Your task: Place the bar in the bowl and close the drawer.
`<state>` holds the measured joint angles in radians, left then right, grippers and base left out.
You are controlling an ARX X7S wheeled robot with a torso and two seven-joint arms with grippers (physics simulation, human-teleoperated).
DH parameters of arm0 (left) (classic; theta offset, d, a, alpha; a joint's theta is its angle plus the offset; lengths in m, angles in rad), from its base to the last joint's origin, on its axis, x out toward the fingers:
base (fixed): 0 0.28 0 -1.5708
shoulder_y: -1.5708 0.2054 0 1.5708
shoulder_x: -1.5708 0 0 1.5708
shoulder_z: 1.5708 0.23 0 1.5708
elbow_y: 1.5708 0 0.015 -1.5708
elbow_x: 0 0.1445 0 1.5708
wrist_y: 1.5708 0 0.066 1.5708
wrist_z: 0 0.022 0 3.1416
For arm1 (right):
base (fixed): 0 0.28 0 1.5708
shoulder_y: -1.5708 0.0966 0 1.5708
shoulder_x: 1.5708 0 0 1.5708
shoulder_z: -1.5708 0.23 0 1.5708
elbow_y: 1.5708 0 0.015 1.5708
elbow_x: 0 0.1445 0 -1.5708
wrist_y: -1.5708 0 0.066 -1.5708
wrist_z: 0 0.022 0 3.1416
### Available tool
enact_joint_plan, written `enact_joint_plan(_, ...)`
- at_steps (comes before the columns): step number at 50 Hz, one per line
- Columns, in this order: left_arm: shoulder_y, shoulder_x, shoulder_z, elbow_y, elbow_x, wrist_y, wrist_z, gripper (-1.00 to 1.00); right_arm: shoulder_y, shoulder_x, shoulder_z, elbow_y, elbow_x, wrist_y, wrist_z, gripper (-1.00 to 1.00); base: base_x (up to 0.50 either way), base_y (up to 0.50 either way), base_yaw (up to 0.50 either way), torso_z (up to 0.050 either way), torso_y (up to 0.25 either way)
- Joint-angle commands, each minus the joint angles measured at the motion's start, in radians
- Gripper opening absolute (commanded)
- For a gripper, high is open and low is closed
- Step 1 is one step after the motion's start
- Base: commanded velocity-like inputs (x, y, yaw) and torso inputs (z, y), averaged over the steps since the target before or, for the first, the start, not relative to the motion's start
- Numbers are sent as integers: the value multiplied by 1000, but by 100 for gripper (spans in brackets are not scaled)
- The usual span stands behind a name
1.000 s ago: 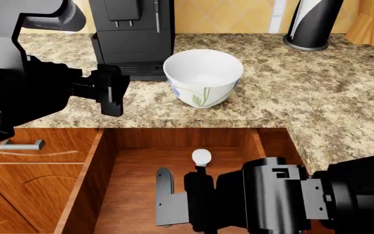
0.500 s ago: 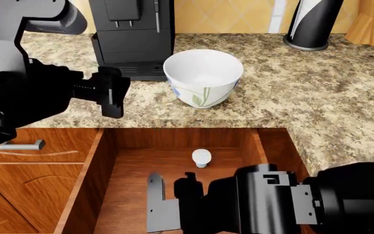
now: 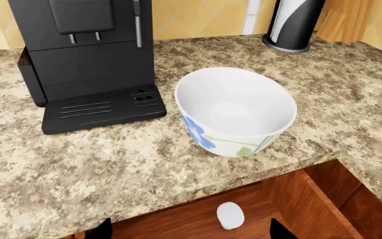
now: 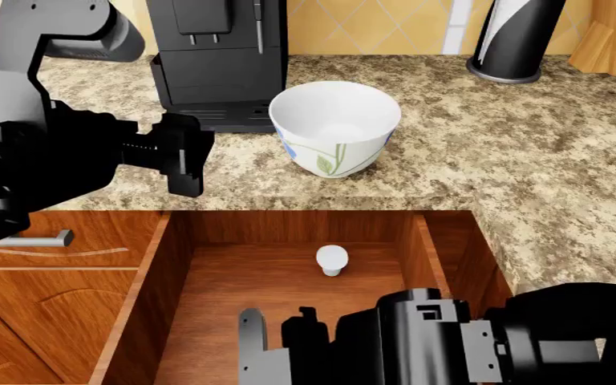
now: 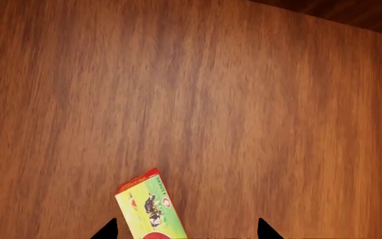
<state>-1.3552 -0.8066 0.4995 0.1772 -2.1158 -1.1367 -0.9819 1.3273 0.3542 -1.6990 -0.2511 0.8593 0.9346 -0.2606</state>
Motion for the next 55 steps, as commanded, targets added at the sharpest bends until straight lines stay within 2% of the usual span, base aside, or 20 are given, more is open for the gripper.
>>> enact_joint_plan(1, -1, -3, 5, 2, -1, 2, 1, 100, -27, -7, -36, 26, -12, 0, -17, 100, 0, 0, 0, 0, 0)
enact_joint_plan(55, 23, -22, 11, -1, 25, 18, 42, 100, -159, -73, -150, 252, -144, -114, -80, 100, 0, 0, 0, 0, 0)
